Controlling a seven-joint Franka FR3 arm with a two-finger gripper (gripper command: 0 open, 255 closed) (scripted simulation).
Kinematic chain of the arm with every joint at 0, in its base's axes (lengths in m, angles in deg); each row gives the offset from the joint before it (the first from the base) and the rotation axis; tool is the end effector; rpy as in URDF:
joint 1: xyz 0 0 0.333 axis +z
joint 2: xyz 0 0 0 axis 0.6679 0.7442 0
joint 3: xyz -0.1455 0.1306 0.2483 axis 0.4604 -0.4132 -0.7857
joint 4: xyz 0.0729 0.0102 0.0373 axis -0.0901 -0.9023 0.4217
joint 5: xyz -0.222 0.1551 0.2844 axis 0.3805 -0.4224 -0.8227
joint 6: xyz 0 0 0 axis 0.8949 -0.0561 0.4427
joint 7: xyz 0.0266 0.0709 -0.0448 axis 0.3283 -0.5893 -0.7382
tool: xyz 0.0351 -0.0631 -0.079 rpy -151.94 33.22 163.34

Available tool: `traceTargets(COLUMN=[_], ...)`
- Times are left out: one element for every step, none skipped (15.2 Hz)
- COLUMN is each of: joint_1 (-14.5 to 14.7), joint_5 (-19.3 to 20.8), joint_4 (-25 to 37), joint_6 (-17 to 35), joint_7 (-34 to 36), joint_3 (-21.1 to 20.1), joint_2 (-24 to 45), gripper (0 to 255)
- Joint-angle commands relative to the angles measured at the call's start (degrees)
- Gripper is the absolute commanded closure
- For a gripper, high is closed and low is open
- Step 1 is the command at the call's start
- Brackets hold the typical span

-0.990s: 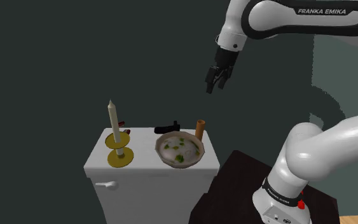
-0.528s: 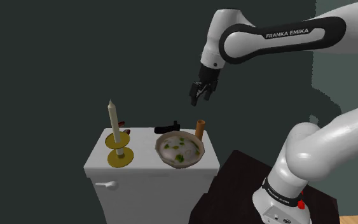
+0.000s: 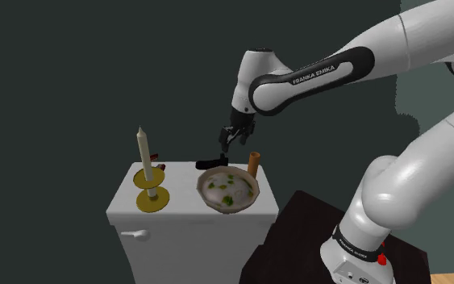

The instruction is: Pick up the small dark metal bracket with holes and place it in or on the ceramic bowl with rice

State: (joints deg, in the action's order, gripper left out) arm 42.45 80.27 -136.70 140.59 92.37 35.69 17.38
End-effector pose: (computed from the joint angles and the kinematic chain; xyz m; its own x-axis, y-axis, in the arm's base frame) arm 0.4353 0.0614 0.4369 0.9778 -0.1472 0.1494 -0.1479 -0.9890 -0.0060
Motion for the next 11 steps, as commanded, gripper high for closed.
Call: traceTargets(joint_1=[-0.23, -0.4, -0.37, -0.4, -0.4, -0.45, -0.52, -0.58, -0.66, -0.73, -0.73], joint_5=[0.81, 1.37, 1.42, 1.54, 1.69, 1.82, 1.96, 2.11, 2.27, 2.55, 2.55], joint_4=[0.92, 1.36, 1.38, 1.12, 0.86, 0.62, 0.39, 0.17, -0.03, -0.32, -0.32], joint_6=[3.94, 5.76, 5.85, 6.68, 7.51, 8.34, 9.16, 9.99, 10.82, 12.12, 12.12], joint_7=[2.04, 2.98, 3.04, 3.13, 3.24, 3.33, 3.44, 3.54, 3.65, 3.86, 3.85], joint_3=[-1.11, -1.52, -1.49, -1.51, -1.5, -1.53, -1.57, -1.62, -1.66, -1.69, -1.7], joint_2=[4.5, 6.65, 6.77, 7.33, 7.91, 8.5, 9.11, 9.73, 10.36, 11.38, 11.38], gripper=[0, 0, 0, 0, 0, 0, 0, 0, 0, 0, 0])
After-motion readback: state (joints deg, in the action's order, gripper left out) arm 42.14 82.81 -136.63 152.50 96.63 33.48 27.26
